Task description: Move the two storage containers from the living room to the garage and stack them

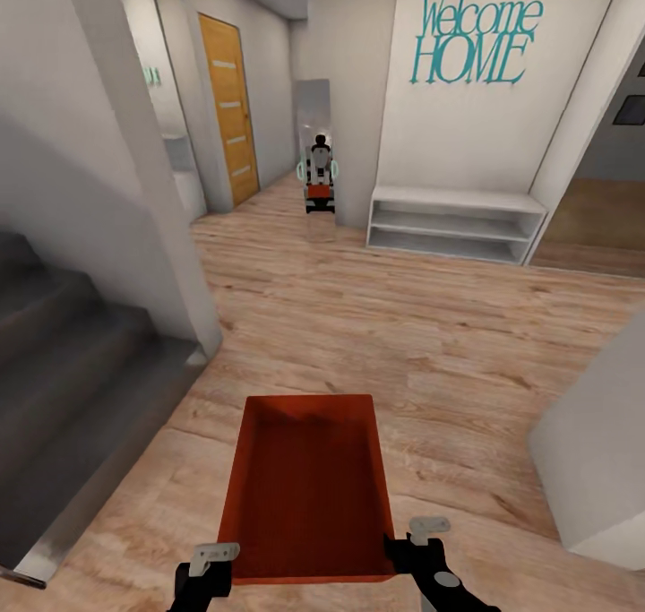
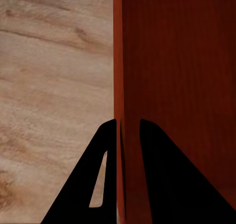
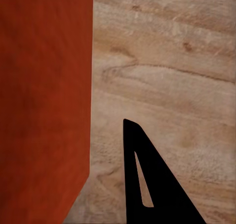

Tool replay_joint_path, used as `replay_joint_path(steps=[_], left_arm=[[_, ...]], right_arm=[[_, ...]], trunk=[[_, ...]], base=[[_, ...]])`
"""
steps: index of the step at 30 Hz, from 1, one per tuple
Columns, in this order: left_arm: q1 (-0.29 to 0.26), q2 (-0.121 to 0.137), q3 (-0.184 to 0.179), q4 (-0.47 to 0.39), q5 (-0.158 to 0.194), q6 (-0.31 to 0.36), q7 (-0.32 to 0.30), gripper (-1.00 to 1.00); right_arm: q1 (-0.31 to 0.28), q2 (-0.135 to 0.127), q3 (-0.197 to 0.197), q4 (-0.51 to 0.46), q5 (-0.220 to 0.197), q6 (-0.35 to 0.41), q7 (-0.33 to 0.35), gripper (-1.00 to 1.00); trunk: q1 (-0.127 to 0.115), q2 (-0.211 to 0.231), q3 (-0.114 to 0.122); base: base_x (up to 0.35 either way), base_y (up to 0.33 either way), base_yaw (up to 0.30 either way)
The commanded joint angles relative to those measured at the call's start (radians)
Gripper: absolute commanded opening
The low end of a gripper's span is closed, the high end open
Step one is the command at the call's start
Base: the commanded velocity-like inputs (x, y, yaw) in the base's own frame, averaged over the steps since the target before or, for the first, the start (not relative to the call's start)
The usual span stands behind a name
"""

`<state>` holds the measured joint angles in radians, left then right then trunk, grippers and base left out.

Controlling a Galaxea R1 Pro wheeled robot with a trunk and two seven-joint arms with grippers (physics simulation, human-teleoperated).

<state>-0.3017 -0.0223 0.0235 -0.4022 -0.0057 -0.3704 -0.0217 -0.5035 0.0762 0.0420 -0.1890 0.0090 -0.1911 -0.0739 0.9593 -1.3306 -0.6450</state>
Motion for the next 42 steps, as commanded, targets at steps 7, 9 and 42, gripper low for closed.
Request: replay_joint_path(steps=[7, 9, 42], left_arm=[[0.0, 0.001, 0.013, 0.0, 0.012, -0.002, 0.009, -1.0], [0.0, 0.001, 0.013, 0.0, 0.012, -0.002, 0.009, -1.0], [0.0, 0.001, 0.013, 0.0, 0.012, -0.002, 0.009, -1.0]], right_arm=[[-0.001, -0.015, -0.01, 0.0, 0.0, -0.004, -0.012, -1.0], [-0.001, -0.015, -0.01, 0.0, 0.0, -0.004, -0.012, -1.0], [-0.001, -0.015, -0.01, 0.0, 0.0, -0.004, -0.012, -1.0]], trunk=[[0.001, 0.0, -0.001], [0.001, 0.0, -0.001], [0.001, 0.0, -0.001]], base=[[0.347, 0.0, 0.0], [0.347, 0.0, 0.0], [0.347, 0.0, 0.0]])
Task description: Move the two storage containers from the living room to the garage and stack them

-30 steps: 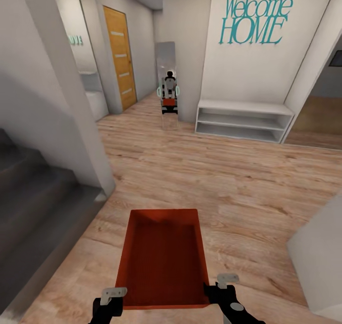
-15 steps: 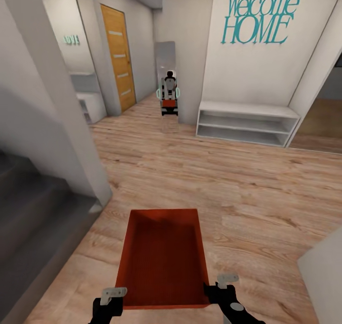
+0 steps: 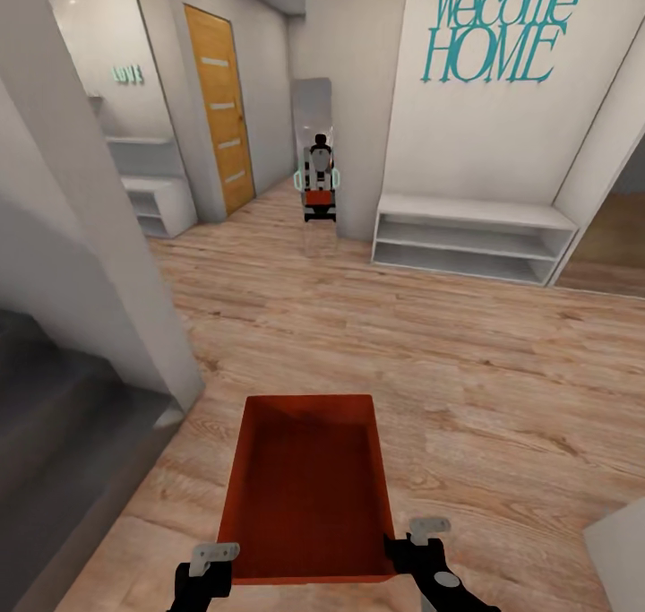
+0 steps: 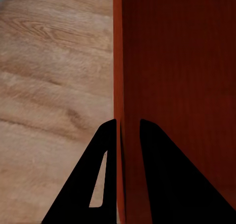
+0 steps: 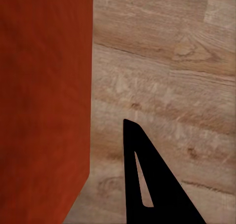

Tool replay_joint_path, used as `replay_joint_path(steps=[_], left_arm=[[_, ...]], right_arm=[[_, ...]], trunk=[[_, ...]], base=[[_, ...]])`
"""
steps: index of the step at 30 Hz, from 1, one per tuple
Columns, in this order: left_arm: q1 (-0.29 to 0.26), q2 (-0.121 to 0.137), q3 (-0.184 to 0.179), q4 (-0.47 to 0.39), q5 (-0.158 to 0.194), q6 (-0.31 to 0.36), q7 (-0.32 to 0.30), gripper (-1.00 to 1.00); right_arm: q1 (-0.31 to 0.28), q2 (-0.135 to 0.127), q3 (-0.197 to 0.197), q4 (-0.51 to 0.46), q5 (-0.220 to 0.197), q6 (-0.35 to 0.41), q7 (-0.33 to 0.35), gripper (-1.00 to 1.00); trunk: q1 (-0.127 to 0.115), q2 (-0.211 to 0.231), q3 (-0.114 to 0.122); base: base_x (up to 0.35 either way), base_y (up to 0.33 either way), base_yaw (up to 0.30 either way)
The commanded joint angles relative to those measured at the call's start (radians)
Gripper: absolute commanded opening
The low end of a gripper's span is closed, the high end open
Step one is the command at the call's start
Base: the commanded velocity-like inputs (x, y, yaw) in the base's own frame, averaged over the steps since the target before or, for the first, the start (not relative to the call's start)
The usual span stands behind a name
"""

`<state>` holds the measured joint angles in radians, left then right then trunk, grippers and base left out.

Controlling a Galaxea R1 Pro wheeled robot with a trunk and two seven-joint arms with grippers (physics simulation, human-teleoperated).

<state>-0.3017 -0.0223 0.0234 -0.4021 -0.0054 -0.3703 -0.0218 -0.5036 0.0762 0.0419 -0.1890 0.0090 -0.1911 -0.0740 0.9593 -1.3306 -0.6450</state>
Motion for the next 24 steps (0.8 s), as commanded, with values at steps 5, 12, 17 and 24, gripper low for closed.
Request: replay_joint_path(steps=[5, 12, 17, 24], left_arm=[[0.0, 0.001, 0.013, 0.0, 0.012, -0.002, 0.009, -1.0], [0.0, 0.001, 0.013, 0.0, 0.012, -0.002, 0.009, -1.0], [0.0, 0.001, 0.013, 0.0, 0.012, -0.002, 0.009, -1.0], [0.0, 0.001, 0.013, 0.0, 0.012, -0.002, 0.009, -1.0]], right_arm=[[-0.001, -0.015, -0.01, 0.0, 0.0, -0.004, -0.012, -1.0], [-0.001, -0.015, -0.01, 0.0, 0.0, -0.004, -0.012, -1.0], [-0.001, -0.015, -0.01, 0.0, 0.0, -0.004, -0.012, -1.0], [-0.001, -0.015, -0.01, 0.0, 0.0, -0.004, -0.012, -1.0]], trunk=[[0.001, 0.0, -0.001], [0.001, 0.0, -0.001], [0.001, 0.0, -0.001], [0.001, 0.0, -0.001]], base=[[0.347, 0.0, 0.0], [0.347, 0.0, 0.0], [0.347, 0.0, 0.0], [0.347, 0.0, 0.0]])
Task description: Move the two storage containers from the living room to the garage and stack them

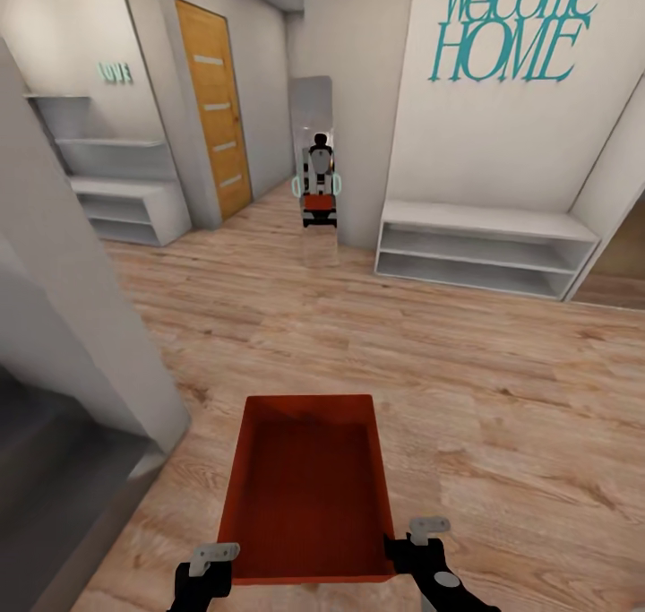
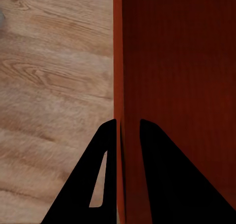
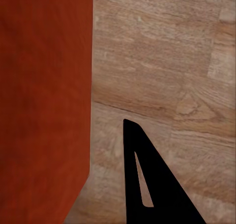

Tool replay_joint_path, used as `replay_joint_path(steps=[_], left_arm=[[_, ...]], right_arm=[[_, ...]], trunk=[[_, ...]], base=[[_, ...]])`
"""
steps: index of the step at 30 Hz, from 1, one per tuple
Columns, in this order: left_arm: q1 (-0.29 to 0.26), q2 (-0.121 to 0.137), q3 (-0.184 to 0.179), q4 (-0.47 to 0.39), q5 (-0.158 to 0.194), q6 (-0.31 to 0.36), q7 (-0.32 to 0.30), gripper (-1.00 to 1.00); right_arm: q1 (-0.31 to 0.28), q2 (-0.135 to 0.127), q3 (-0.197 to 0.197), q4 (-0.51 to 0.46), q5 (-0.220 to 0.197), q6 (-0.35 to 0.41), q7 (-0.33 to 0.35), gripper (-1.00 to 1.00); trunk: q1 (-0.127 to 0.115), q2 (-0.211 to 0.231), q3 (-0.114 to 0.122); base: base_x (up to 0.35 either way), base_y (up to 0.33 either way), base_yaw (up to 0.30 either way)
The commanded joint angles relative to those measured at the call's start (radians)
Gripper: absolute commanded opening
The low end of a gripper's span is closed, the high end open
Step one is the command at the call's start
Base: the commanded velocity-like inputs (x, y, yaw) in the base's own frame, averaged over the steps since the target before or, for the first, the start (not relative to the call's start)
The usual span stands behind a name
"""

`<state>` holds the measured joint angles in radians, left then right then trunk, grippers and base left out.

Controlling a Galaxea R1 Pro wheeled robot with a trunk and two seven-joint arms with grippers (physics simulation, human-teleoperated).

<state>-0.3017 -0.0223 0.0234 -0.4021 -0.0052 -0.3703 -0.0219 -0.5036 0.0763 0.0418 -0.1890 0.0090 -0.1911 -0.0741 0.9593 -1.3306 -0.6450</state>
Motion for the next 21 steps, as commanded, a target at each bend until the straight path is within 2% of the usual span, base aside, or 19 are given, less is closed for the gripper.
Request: replay_joint_path(steps=[1, 21], left_arm=[[0.0, 0.001, 0.013, 0.0, 0.011, -0.002, 0.009, -1.0], [0.0, 0.001, 0.013, 0.0, 0.011, -0.002, 0.01, -1.0]], right_arm=[[-0.001, -0.015, -0.01, 0.0, 0.0, -0.004, -0.012, -1.0], [-0.001, -0.015, -0.01, 0.0, 0.0, -0.004, -0.012, -1.0]], trunk=[[0.001, 0.0, -0.001], [0.001, 0.0, -0.001]], base=[[0.347, 0.0, 0.0], [0.347, 0.0, 0.0]])
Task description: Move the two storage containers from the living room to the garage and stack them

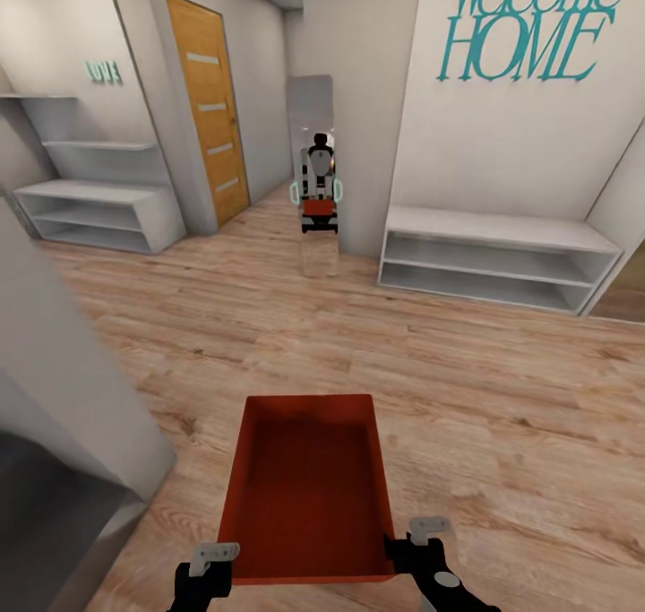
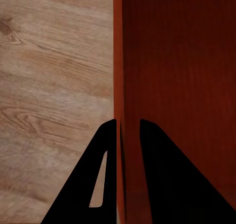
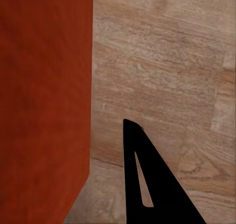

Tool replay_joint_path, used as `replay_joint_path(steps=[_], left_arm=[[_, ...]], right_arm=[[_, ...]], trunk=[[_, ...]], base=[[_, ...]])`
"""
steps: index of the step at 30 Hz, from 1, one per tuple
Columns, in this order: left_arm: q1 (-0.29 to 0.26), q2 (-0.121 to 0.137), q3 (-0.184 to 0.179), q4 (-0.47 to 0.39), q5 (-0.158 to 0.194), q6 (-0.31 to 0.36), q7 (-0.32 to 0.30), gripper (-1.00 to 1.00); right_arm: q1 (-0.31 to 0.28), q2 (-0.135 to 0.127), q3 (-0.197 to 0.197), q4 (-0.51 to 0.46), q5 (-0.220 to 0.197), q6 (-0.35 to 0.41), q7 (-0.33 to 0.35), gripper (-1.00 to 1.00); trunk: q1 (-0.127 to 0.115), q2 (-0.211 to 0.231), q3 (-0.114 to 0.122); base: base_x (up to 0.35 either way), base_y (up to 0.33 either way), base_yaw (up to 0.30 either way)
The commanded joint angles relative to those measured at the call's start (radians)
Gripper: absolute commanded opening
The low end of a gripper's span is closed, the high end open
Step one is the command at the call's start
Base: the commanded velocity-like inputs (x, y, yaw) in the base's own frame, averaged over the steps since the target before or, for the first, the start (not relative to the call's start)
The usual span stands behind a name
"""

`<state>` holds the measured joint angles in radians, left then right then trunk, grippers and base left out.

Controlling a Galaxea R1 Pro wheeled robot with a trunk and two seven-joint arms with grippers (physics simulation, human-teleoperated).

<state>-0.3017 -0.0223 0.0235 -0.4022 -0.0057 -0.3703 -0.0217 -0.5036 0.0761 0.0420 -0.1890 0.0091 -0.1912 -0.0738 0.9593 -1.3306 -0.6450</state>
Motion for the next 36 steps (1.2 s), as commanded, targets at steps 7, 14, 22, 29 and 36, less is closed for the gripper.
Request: replay_joint_path(steps=[7, 14, 22, 29, 36], left_arm=[[0.0, 0.001, 0.013, 0.0, 0.012, -0.002, 0.009, -1.0], [0.0, 0.001, 0.013, 0.0, 0.012, -0.002, 0.009, -1.0], [0.0, 0.001, 0.013, 0.0, 0.012, -0.002, 0.009, -1.0], [0.0, 0.001, 0.013, -0.001, 0.012, -0.002, 0.009, -1.0], [0.0, 0.001, 0.013, -0.001, 0.012, -0.002, 0.009, -1.0]], right_arm=[[-0.001, -0.015, -0.01, 0.0, 0.0, -0.004, -0.012, -1.0], [-0.001, -0.015, -0.01, 0.0, 0.0, -0.004, -0.012, -1.0], [-0.001, -0.015, -0.01, 0.0, 0.0, -0.004, -0.012, -1.0], [-0.001, -0.015, -0.01, 0.0, 0.0, -0.004, -0.012, -1.0], [-0.001, -0.015, -0.01, 0.0, 0.0, -0.004, -0.012, -1.0]], trunk=[[0.001, 0.0, -0.001], [0.001, 0.0, -0.001], [0.001, 0.0, -0.001], [0.001, 0.0, -0.001], [0.001, 0.0, -0.001]], base=[[0.347, 0.0, 0.0], [0.347, 0.0, 0.0], [0.347, 0.0, 0.0], [0.347, 0.0, 0.0], [0.347, 0.0, 0.0]])
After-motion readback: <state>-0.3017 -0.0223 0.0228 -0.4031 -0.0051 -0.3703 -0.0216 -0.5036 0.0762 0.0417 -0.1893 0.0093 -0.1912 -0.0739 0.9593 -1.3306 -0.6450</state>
